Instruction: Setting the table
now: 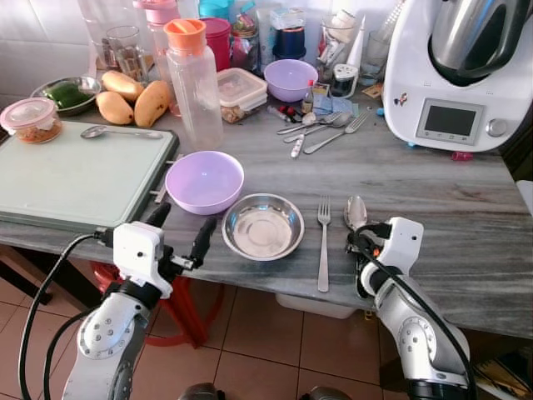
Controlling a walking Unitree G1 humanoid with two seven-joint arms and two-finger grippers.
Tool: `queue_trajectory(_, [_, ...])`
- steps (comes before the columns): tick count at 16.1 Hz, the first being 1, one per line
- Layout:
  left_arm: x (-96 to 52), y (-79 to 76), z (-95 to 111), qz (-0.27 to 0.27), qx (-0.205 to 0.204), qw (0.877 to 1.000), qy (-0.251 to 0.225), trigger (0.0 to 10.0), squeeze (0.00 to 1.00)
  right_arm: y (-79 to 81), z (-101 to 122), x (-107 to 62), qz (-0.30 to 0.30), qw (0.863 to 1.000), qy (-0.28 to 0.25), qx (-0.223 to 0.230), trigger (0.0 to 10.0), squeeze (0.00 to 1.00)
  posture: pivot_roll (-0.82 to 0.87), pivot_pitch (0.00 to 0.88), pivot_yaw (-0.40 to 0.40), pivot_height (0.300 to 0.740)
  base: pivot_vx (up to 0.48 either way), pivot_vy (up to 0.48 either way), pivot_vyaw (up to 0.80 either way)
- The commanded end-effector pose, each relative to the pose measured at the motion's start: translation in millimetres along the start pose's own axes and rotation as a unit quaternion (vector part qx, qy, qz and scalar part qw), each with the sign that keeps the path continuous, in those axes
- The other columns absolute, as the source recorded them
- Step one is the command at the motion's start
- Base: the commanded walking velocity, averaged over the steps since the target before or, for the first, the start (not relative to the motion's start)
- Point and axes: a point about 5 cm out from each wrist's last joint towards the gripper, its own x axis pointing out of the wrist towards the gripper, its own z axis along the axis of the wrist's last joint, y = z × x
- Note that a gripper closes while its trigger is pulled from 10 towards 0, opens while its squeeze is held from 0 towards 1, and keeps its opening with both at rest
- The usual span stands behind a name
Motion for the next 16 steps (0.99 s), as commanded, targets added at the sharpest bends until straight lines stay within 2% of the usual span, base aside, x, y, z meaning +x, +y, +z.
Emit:
queue_trajectory(1, [1.4,-0.3,3.6,-0.005,0.004,1.000,-0.006,10.0,0.00,1.3,-12.8,0.9,0.003,0.999,0.039,0.004,10.0,0.00,0.04,0.017,0.010,0.740,0.000,0.000,0.00])
queue_trajectory(7, [2.8,-1.3,3.0,-0.007,0.004,1.000,-0.006,10.0,0.00,7.3,-13.7,1.5,0.016,0.998,0.048,0.031,10.0,0.00,0.04,0.015,0.009,0.740,0.000,0.000,0.00])
queue_trajectory(16, [5.0,-3.3,2.6,-0.008,0.002,1.000,-0.006,10.0,0.00,16.3,-13.4,0.6,0.034,0.998,0.055,0.022,10.0,0.00,0.04,0.015,0.008,0.740,0.000,0.000,0.00])
